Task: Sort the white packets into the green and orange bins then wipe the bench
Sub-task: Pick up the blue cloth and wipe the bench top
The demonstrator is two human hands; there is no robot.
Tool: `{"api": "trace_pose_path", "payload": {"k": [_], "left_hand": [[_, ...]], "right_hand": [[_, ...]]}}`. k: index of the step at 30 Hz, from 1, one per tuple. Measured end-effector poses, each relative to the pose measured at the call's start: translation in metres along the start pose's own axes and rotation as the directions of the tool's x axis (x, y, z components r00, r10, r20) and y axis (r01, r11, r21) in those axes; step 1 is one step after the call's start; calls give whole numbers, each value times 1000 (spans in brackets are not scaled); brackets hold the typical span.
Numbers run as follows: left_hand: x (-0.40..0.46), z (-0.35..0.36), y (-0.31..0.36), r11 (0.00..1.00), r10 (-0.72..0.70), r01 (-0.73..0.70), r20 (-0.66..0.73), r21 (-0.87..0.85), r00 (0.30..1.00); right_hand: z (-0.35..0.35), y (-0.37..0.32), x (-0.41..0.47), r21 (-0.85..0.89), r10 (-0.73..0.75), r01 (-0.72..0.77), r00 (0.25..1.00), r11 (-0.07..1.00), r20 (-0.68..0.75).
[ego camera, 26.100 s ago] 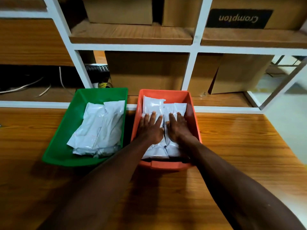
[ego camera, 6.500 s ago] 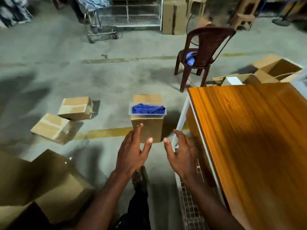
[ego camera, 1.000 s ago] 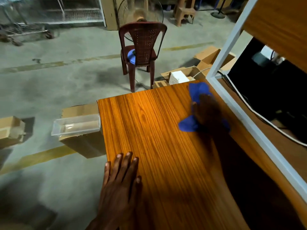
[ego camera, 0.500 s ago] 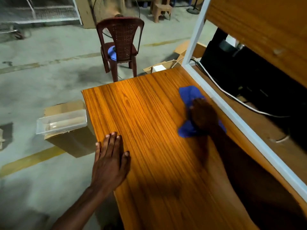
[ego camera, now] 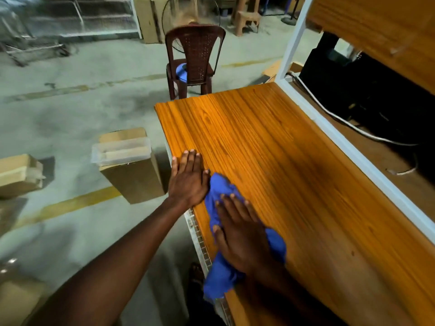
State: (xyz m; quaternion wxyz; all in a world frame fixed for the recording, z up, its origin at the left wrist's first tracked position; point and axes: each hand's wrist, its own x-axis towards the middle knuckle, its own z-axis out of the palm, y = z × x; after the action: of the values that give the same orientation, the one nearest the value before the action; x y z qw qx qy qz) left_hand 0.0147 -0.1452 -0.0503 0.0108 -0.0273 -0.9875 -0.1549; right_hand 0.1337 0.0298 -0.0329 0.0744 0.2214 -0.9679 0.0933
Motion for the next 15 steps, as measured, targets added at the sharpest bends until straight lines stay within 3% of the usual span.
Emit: {"api": "trace_pose_path", "payload": {"k": [3, 6, 10, 13, 15], "left_hand": [[-1, -3, 3, 999, -14, 11, 70, 50, 997], [-3, -2, 6, 997, -16, 9, 104, 71, 994], [-15, 3, 21, 997, -20, 11, 111, 83, 994], [-26, 8, 35, 995, -30, 19, 114, 96, 993], [-31, 12, 44, 994, -36, 25, 102, 107, 994]], "right_hand": [[-4, 25, -30, -18, -29, 29, 1000, 999, -2], [-6, 107, -42, 1, 215, -215, 976, 977, 8], [-43, 241, -78, -76, 588, -585, 809, 808, 26], [-75, 305, -110, -105, 697, -693, 717, 713, 2], [-81, 317, -116, -107, 712, -706, 702, 700, 23]]}}
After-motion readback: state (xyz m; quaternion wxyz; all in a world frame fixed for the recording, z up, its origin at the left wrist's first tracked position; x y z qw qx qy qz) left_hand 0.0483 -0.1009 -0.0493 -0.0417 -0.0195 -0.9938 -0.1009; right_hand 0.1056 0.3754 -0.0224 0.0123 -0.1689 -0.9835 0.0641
